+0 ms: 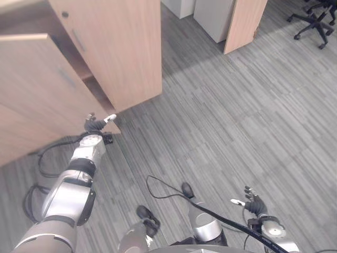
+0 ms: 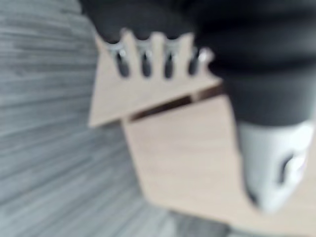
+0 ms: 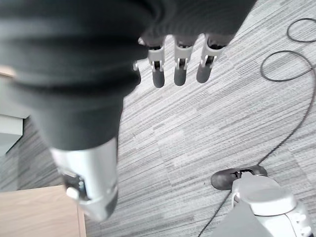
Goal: Put the empty folder in the office cabinet
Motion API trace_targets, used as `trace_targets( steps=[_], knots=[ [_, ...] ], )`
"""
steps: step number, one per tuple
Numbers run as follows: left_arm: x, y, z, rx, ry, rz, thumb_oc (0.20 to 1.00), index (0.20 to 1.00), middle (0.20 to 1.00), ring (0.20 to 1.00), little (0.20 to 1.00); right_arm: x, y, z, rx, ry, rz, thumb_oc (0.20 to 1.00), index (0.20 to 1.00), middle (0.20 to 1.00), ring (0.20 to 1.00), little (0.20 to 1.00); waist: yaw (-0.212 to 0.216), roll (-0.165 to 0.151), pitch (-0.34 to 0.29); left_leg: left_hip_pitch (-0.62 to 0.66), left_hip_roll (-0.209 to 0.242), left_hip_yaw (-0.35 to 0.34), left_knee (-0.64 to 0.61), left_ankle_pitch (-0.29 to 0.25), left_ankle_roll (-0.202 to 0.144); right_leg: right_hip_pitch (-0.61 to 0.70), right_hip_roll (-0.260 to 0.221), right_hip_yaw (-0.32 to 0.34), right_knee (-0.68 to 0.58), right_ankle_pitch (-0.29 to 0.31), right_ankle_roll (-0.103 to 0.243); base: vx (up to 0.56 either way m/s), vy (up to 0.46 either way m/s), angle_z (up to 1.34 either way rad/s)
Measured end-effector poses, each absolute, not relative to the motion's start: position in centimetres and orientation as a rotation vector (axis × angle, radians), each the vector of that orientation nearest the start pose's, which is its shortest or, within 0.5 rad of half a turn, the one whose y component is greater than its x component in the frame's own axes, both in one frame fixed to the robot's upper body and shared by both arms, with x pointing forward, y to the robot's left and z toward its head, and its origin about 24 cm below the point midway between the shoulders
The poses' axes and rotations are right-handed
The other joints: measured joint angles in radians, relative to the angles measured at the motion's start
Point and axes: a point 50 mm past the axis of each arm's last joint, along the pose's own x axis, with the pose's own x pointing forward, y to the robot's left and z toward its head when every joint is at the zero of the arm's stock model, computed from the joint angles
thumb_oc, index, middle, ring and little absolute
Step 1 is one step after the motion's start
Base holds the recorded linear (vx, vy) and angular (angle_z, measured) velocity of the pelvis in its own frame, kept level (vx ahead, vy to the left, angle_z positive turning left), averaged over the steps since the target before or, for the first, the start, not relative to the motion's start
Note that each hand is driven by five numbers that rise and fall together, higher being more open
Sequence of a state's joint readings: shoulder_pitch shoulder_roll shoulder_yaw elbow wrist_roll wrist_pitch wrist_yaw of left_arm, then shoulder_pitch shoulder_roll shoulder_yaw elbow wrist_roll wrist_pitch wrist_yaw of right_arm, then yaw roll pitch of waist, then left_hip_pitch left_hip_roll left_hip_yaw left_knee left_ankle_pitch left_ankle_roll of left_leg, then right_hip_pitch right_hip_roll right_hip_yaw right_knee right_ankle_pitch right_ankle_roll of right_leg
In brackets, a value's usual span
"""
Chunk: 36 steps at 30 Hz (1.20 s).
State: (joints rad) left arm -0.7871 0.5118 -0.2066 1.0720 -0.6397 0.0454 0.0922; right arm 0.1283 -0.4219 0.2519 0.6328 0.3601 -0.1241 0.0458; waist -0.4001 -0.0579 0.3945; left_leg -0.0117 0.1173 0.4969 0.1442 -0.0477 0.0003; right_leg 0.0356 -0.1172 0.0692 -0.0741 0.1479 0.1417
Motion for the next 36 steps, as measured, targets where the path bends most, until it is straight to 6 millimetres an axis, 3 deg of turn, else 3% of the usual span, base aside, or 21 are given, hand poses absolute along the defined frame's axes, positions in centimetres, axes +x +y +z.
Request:
trace_targets(
  steps=[4,6,10,11,12,15,16,17,20,21,23,24,27,29,31,33,34,36],
  knots=[
    [36.9,30.3,10.4,-0.054,0.235,0.373,1.0,1.0,1.0,1.0,1.0,15.8,-25.8,-9.2,-0.179,0.685,-0.017,1.0,1.0,1.0,1.0,1.0,-0.023,0.039,-0.02,0.058,-0.018,0.009,-0.145,0.079,-0.02,-0.001,0.016,-0.001,-0.007,-0.005,-0.008,0.0,0.009,-0.04],
    [36.7,30.7,10.4,-0.053,0.244,0.378,1.0,1.0,1.0,1.0,1.0,15.6,-26.3,-9.1,-0.198,0.689,-0.022,1.0,1.0,1.0,1.0,1.0,-0.024,0.054,-0.028,0.07,-0.021,0.007,-0.186,0.109,-0.02,-0.007,0.024,-0.005,-0.007,-0.006,-0.009,-0.01,-0.039,0.08],
    [35.6,31.0,8.1,-0.098,0.317,0.379,1.0,1.0,1.0,1.0,1.0,15.3,-26.9,-9.4,-0.242,0.706,-0.025,1.0,1.0,1.0,1.0,1.0,-0.021,0.067,-0.035,0.072,-0.013,-0.016,-0.231,0.138,-0.032,-0.008,0.04,-0.024,-0.007,-0.015,-0.021,0.02,-0.119,0.14],
    [35.0,30.9,6.8,-0.129,0.348,0.367,1.0,1.0,1.0,1.0,1.0,15.2,-27.1,-9.5,-0.245,0.714,-0.029,1.0,1.0,1.0,1.0,1.0,-0.02,0.072,-0.037,0.072,-0.01,-0.024,-0.231,0.139,-0.034,-0.004,0.044,-0.028,-0.007,-0.017,-0.025,0.0,-0.179,0.23],
    [33.6,30.2,3.8,-0.153,0.421,0.33,1.0,1.0,1.0,1.0,1.0,15.1,-27.1,-9.6,-0.242,0.718,-0.023,1.0,1.0,1.0,1.0,1.0,-0.013,0.085,-0.044,0.071,-0.005,-0.04,-0.231,0.145,-0.038,0.003,0.048,-0.046,-0.007,-0.022,-0.031,-0.01,-0.192,0.24],
    [30.1,26.8,-2.3,-0.218,0.55,0.222,1.0,1.0,1.0,1.0,1.0,14.5,-26.8,-9.9,-0.23,0.738,-0.005,1.0,1.0,1.0,1.0,1.0,0.016,0.116,-0.065,0.067,0.001,-0.064,-0.223,0.154,-0.04,0.012,0.054,-0.074,-0.007,-0.031,-0.039,-0.02,-0.127,0.26],
    [27.1,23.9,-6.2,-0.296,0.662,0.168,1.0,1.0,1.0,1.0,1.0,14.1,-26.4,-10.3,-0.223,0.757,0.018,1.0,1.0,1.0,1.0,1.0,0.028,0.131,-0.078,0.069,0.004,-0.082,-0.222,0.156,-0.041,0.022,0.057,-0.085,-0.007,-0.037,-0.045,-0.01,-0.121,0.36],
    [24.5,22.6,-8.7,-0.339,0.75,0.17,1.0,1.0,1.0,1.0,1.0,14.3,-26.0,-10.3,-0.225,0.754,0.037,1.0,1.0,1.0,1.0,1.0,0.052,0.139,-0.083,0.069,0.006,-0.09,-0.221,0.158,-0.042,0.025,0.059,-0.097,-0.006,-0.043,-0.048,0.0,-0.118,0.31],
    [17.9,19.2,-13.3,-0.453,0.937,0.191,1.0,1.0,1.0,1.0,1.0,14.5,-25.0,-10.7,-0.237,0.758,0.085,1.0,1.0,1.0,1.0,1.0,0.093,0.141,-0.094,0.072,0.011,-0.105,-0.221,0.16,-0.045,0.033,0.063,-0.115,-0.006,-0.06,-0.057,0.0,-0.132,0.23],
    [14.1,18.5,-14.9,-0.493,1.015,0.232,1.0,1.0,1.0,1.0,1.0,14.5,-24.9,-11.0,-0.245,0.787,0.093,1.0,1.0,1.0,1.0,1.0,0.136,0.143,-0.101,0.072,0.015,-0.127,-0.219,0.165,-0.046,0.034,0.068,-0.14,0.02,-0.085,-0.068,-0.04,-0.19,0.39],
    [10.8,19.3,-16.0,-0.465,1.1,0.275,1.0,1.0,1.0,1.0,1.0,14.0,-25.0,-11.5,-0.252,0.827,0.093,1.0,1.0,1.0,1.0,1.0,0.18,0.142,-0.108,0.069,0.023,-0.147,-0.206,0.165,-0.048,0.02,0.07,-0.166,0.08,-0.14,-0.088,-0.03,-0.129,0.4],
    [9.1,20.0,-16.4,-0.419,1.153,0.277,1.0,1.0,1.0,1.0,1.0,13.5,-25.1,-12.0,-0.259,0.874,0.094,1.0,1.0,1.0,1.0,1.0,0.206,0.142,-0.123,0.066,0.028,-0.158,-0.2,0.161,-0.053,0.009,0.074,-0.172,0.12,-0.186,-0.123,0.0,-0.081,0.37],
    [6.1,21.3,-16.8,-0.375,1.233,0.287,1.0,1.0,1.0,1.0,1.0,13.4,-25.1,-12.4,-0.283,0.898,0.107,1.0,1.0,1.0,1.0,1.0,0.258,0.148,-0.156,0.043,0.03,-0.176,-0.181,0.136,-0.055,-0.053,0.066,-0.193,0.269,-0.279,-0.151,-0.02,-0.071,0.27],
    [4.8,21.2,-17.0,-0.398,1.257,0.278,1.0,1.0,1.0,1.0,1.0,13.7,-24.8,-12.4,-0.286,0.893,0.108,1.0,1.0,1.0,1.0,1.0,0.282,0.152,-0.18,0.031,0.027,-0.188,-0.166,0.134,-0.055,-0.088,0.055,-0.202,0.351,-0.316,-0.151,-0.06,-0.061,0.12],
    [4.8,21.2,-17.0,-0.398,1.257,0.278,1.0,1.0,1.0,1.0,1.0,13.7,-24.8,-12.4,-0.286,0.893,0.108,1.0,1.0,1.0,1.0,1.0,0.282,0.152,-0.18,0.031,0.027,-0.188,-0.166,0.134,-0.055,-0.088,0.055,-0.202,0.351,-0.316,-0.151,-0.03,-0.023,0.17],
    [4.0,20.0,-17.2,-0.44,1.286,0.253,1.0,1.0,1.0,1.0,1.0,14.4,-24.5,-12.3,-0.285,0.877,0.1,1.0,1.0,1.0,1.0,1.0,0.31,0.16,-0.196,0.018,0.025,-0.207,-0.143,0.11,-0.059,-0.119,0.04,-0.228,0.414,-0.378,-0.197,-0.04,-0.027,0.31],
    [4.0,20.0,-17.2,-0.44,1.286,0.253,1.0,1.0,1.0,1.0,1.0,14.4,-24.5,-12.3,-0.285,0.877,0.1,1.0,1.0,1.0,1.0,1.0,0.31,0.16,-0.196,0.018,0.025,-0.207,-0.143,0.11,-0.059,-0.119,0.04,-0.228,0.414,-0.378,-0.197,0.0,0.0,0.0],
    [2.8,19.1,-17.5,-0.436,1.331,0.22,1.0,1.0,1.0,1.0,1.0,14.9,-24.4,-12.3,-0.285,0.89,0.104,1.0,1.0,1.0,1.0,1.0,0.34,0.154,-0.2,0.02,-0.027,-0.267,-0.109,0.084,-0.04,-0.113,0.019,-0.235,0.406,-0.374,-0.191,0.01,0.016,-0.11]
  ],
)
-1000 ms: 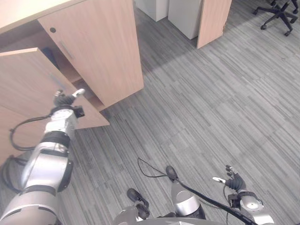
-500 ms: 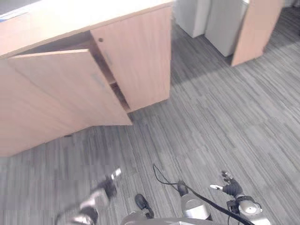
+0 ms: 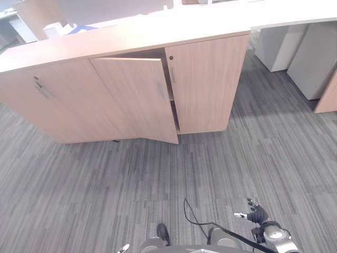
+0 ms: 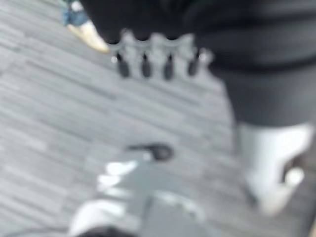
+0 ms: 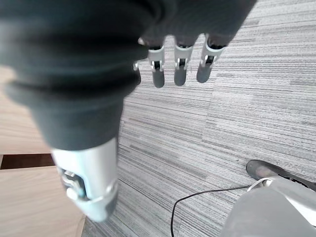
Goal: Put the empty folder in the office cabinet
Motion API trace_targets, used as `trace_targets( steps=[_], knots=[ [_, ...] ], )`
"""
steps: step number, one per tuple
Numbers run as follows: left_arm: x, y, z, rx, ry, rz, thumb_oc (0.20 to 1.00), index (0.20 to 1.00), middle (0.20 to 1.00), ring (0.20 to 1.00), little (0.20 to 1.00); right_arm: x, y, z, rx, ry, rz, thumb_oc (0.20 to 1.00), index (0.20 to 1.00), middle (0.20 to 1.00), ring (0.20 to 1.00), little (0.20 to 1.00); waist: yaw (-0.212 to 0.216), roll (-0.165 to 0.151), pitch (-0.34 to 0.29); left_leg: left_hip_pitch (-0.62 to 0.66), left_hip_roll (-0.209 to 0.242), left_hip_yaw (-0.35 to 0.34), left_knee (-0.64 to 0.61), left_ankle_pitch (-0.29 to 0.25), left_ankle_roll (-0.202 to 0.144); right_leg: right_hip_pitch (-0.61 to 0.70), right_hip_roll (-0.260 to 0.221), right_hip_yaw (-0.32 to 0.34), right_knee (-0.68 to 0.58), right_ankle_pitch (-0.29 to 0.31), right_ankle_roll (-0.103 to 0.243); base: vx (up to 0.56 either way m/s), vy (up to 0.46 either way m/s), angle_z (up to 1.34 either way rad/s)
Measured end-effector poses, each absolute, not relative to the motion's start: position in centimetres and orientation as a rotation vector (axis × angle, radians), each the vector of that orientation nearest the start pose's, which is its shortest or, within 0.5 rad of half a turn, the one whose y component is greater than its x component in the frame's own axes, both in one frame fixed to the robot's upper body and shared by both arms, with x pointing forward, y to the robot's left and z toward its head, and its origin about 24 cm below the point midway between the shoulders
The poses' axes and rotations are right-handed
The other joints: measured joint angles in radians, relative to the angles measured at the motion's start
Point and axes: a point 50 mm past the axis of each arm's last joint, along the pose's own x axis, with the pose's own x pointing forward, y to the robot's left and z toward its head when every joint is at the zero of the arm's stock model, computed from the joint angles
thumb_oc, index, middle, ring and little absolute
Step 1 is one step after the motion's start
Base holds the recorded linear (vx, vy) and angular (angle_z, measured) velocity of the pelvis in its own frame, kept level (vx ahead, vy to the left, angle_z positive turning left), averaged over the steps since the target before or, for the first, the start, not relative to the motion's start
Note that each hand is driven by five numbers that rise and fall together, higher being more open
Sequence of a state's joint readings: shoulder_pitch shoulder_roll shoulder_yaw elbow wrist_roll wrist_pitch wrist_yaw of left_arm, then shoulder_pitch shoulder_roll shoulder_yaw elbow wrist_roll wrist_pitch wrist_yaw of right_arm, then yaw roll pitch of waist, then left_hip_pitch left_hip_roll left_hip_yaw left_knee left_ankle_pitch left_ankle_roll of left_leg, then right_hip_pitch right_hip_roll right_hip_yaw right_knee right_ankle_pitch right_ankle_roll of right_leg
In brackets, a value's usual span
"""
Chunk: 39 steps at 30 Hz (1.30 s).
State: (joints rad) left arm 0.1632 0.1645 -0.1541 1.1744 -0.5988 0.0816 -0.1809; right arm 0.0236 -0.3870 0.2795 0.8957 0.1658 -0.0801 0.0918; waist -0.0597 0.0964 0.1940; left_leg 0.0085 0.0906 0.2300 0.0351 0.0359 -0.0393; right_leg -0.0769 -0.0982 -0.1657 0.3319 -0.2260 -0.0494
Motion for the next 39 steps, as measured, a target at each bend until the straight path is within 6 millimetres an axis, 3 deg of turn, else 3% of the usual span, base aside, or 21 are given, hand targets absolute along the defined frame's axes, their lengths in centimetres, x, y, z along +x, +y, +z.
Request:
trace_targets(
  steps=[2,3,4,5,6,7,11,12,17,26,39],
  knots=[
    [2.7,18.7,-17.6,-0.414,1.352,0.18,1.0,1.0,1.0,1.0,1.0,13.6,-24.6,-13.2,-0.292,0.967,0.12,1.0,1.0,1.0,1.0,1.0,0.007,-0.004,-0.005,0.044,-0.063,-0.072,-0.021,-0.003,0.008,0.028,0.001,0.0,-0.023,0.015,0.024,0.0,0.012,0.09],
    [2.6,18.7,-17.6,-0.397,1.359,0.162,1.0,1.0,1.0,1.0,1.0,12.9,-24.5,-13.7,-0.28,1.007,0.126,1.0,1.0,1.0,1.0,1.0,0.014,-0.007,-0.012,0.06,-0.076,-0.099,-0.046,-0.007,0.041,0.028,0.013,0.004,-0.024,0.019,0.031,-0.02,0.058,0.17],
    [2.7,18.7,-17.6,-0.388,1.354,0.136,1.0,1.0,1.0,1.0,1.0,11.6,-23.4,-14.7,-0.227,1.074,0.159,1.0,1.0,1.0,1.0,1.0,0.025,-0.034,-0.028,0.059,-0.078,-0.105,-0.054,0.006,0.046,0.022,0.021,0.021,-0.026,0.023,0.041,-0.02,0.053,0.08],
    [2.7,18.7,-17.6,-0.388,1.354,0.136,1.0,1.0,1.0,1.0,1.0,11.6,-23.4,-14.7,-0.227,1.074,0.159,1.0,1.0,1.0,1.0,1.0,0.025,-0.034,-0.028,0.059,-0.078,-0.105,-0.054,0.006,0.046,0.022,0.021,0.021,-0.026,0.023,0.041,-0.02,0.079,-0.07],
    [2.9,18.6,-17.6,-0.386,1.35,0.119,1.0,1.0,1.0,1.0,1.0,10.6,-22.2,-15.4,-0.17,1.131,0.195,1.0,1.0,1.0,1.0,1.0,0.032,-0.067,-0.048,0.062,-0.077,-0.101,-0.063,0.011,0.04,0.022,0.021,0.022,-0.039,0.05,0.083,-0.01,0.05,-0.08],
    [3.0,18.9,-17.5,-0.38,1.345,0.125,1.0,1.0,1.0,1.0,1.0,10.3,-21.7,-15.6,-0.146,1.146,0.201,1.0,1.0,1.0,1.0,1.0,0.036,-0.079,-0.054,0.066,-0.076,-0.101,-0.065,0.012,0.039,0.028,0.021,0.02,-0.047,0.061,0.096,-0.01,0.051,-0.07],
    [4.8,19.1,-17.4,-0.348,1.316,0.119,1.0,1.0,1.0,1.0,1.0,10.3,-20.1,-15.9,-0.08,1.155,0.203,1.0,1.0,1.0,1.0,1.0,0.039,-0.106,-0.077,0.077,-0.068,-0.102,-0.072,0.012,0.039,0.071,0.031,0.016,-0.121,0.108,0.11,0.02,-0.001,0.0],
    [5.7,19.0,-17.3,-0.328,1.302,0.105,1.0,1.0,1.0,1.0,1.0,10.7,-19.6,-16.0,-0.075,1.157,0.207,1.0,1.0,1.0,1.0,1.0,0.04,-0.106,-0.079,0.085,-0.065,-0.099,-0.073,0.01,0.042,0.089,0.036,0.019,-0.149,0.123,0.111,0.03,0.0,-0.04],
    [6.5,19.0,-17.2,-0.312,1.289,0.1,1.0,1.0,1.0,1.0,1.0,10.6,-19.4,-16.1,-0.053,1.186,0.234,1.0,1.0,1.0,1.0,1.0,0.039,-0.093,-0.08,0.107,-0.06,-0.093,-0.087,0.009,0.043,0.134,0.048,0.019,-0.219,0.157,0.112,0.03,0.013,-0.05],
    [6.7,19.1,-17.2,-0.196,1.266,0.064,1.0,1.0,1.0,1.0,1.0,10.4,-19.6,-16.2,-0.07,1.203,0.214,1.0,1.0,1.0,1.0,1.0,0.04,-0.073,-0.078,0.125,-0.057,-0.087,-0.103,0.009,0.043,0.187,0.059,0.022,-0.31,0.196,0.105,0.02,0.007,-0.02],
    [5.8,19.2,-17.3,-0.201,1.282,0.072,1.0,1.0,1.0,1.0,1.0,10.7,-19.8,-16.0,-0.107,1.157,0.172,1.0,1.0,1.0,1.0,1.0,0.04,-0.082,-0.065,0.137,-0.062,-0.096,-0.111,0.009,0.042,0.236,0.061,0.017,-0.389,0.239,0.117,0.0,0.0,0.01]
  ],
)
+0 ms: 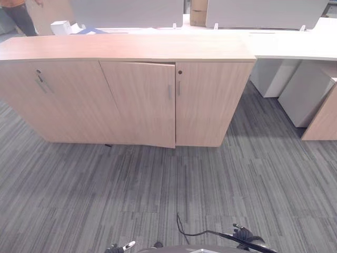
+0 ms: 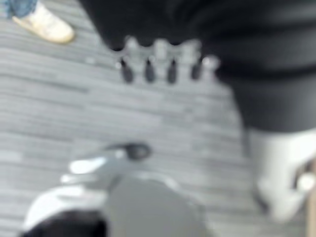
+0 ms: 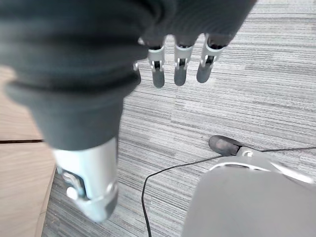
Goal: Put the empty folder in the office cabinet
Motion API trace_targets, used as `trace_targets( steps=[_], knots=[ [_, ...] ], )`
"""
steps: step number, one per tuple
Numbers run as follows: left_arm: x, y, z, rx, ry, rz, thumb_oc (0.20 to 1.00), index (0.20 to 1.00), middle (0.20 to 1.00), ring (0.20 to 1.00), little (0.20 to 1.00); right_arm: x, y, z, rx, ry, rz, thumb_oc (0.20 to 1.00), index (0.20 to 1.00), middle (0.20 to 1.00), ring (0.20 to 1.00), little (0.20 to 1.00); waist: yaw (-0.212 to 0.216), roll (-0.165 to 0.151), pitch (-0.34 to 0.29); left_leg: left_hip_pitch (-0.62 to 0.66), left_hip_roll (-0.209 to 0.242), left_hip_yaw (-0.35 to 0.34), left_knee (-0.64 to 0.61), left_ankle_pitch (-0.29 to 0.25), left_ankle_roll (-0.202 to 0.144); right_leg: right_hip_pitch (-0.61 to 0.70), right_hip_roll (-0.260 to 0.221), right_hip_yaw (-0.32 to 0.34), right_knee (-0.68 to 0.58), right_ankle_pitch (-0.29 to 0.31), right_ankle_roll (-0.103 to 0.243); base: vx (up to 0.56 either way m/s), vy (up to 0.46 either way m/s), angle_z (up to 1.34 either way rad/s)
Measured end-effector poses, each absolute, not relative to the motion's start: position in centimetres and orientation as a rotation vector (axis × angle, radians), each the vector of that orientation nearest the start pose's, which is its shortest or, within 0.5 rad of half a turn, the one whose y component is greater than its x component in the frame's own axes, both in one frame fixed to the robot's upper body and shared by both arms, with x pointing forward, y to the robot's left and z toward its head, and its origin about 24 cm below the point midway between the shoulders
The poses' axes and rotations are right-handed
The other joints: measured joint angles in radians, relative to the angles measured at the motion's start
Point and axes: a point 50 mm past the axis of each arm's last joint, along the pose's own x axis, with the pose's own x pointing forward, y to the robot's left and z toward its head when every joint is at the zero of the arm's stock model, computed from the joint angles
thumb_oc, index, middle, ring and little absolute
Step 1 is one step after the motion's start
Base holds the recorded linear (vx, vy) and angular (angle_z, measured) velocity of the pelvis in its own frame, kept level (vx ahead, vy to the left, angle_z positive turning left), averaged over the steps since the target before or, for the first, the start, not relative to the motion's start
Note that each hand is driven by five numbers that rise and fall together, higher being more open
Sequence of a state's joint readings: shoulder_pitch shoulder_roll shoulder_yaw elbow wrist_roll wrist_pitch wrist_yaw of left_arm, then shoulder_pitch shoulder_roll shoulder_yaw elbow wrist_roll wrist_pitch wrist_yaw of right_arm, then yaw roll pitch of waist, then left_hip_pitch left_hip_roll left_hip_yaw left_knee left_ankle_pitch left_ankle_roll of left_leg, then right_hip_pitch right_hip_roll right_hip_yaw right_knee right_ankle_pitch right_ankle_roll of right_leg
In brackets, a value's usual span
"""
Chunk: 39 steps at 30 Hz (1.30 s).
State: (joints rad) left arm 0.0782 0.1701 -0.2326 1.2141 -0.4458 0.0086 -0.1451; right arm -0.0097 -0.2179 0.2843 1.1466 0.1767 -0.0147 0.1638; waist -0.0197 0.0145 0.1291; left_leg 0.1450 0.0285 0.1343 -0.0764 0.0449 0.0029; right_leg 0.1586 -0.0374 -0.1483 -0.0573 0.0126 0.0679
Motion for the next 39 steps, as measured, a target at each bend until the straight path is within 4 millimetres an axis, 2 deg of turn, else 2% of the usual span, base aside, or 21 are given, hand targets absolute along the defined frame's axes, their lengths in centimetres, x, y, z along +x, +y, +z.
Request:
trace_targets(
  steps=[17,39],
  knots=[
    [5.41,19.07,-17.34,-0.277,1.332,0.049,1.0,1.0,1.0,1.0,1.0,10.5,-19.84,-16.1,-0.112,1.174,0.175,1.0,1.0,1.0,1.0,1.0,-0.001,-0.014,0.01,-0.003,0.0,0.006,0.0,0.0,0.0,0.003,0.0,0.003,-0.016,0.009,0.001,0.0,0.0,0.0],
    [5.38,19.13,-17.35,-0.275,1.336,0.055,1.0,1.0,1.0,1.0,1.0,10.42,-19.85,-16.13,-0.113,1.181,0.175,1.0,1.0,1.0,1.0,1.0,-0.001,-0.024,0.004,0.002,-0.001,0.006,0.0,0.0,0.0,0.015,0.0,0.004,-0.029,0.021,0.001,0.0,0.0,0.0]
  ],
)
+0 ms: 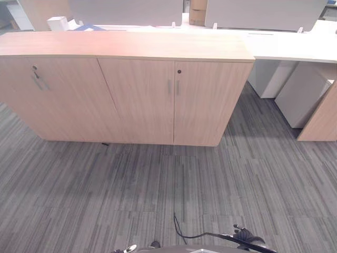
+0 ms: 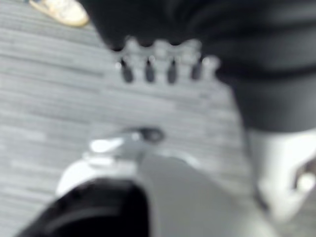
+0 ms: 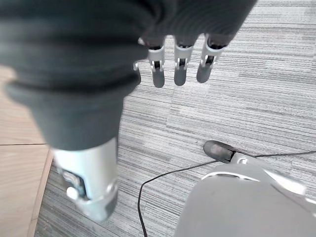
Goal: Put the empty folder in the office cabinet
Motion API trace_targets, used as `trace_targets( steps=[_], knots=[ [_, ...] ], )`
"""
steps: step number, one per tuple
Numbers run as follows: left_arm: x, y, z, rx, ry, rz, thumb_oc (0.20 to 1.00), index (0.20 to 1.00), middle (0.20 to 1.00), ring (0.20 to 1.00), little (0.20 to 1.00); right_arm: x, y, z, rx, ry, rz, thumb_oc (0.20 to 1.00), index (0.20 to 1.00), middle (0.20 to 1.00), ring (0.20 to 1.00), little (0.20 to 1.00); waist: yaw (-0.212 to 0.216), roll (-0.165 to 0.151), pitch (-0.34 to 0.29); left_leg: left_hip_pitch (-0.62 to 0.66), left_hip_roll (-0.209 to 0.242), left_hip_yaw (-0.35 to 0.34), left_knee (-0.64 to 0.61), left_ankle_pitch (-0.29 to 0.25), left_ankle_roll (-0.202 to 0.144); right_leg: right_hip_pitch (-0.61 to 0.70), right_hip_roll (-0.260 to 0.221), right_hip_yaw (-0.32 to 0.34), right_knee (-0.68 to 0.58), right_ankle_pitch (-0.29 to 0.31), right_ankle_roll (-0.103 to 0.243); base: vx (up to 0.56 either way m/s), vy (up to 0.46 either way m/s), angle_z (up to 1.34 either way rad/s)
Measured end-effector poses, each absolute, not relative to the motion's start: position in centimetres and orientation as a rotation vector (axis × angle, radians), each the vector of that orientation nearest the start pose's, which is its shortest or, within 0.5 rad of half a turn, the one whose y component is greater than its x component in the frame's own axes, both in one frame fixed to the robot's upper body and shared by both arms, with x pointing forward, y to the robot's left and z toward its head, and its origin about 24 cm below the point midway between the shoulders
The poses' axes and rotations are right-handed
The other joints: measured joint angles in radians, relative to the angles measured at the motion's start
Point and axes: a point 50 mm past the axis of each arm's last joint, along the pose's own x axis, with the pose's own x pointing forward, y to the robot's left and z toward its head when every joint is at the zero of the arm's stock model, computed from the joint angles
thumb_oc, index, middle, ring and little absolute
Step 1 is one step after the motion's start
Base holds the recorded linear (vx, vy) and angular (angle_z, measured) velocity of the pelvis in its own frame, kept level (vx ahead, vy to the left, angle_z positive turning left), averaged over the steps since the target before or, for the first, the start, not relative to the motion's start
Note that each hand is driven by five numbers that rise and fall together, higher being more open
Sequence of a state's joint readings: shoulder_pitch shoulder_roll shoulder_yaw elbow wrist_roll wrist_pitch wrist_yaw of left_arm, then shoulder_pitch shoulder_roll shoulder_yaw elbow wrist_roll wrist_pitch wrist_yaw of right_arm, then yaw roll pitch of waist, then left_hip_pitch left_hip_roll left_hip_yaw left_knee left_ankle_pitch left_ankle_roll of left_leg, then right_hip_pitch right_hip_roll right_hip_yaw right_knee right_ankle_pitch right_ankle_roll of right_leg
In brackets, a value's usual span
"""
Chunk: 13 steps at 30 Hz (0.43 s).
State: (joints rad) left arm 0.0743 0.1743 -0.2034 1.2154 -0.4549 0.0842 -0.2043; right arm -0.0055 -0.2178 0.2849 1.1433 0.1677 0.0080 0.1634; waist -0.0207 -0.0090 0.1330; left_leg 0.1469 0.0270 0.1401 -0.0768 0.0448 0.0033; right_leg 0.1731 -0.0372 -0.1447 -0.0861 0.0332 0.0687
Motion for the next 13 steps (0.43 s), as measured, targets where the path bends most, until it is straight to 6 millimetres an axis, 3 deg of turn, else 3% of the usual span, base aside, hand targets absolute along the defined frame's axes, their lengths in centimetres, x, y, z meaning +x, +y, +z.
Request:
trace_targets(
  steps=[13],
  knots=[
    [5.22,19.16,-17.37,-0.275,1.341,0.058,1.0,1.0,1.0,1.0,1.0,10.41,-19.85,-16.13,-0.113,1.182,0.175,1.0,1.0,1.0,1.0,1.0,0.0,-0.004,-0.009,0.0,0.0,0.0,0.0,0.0,0.0,0.0,0.0,0.0,0.0,0.001,0.0,0.0,0.0,0.0]
  ],
)
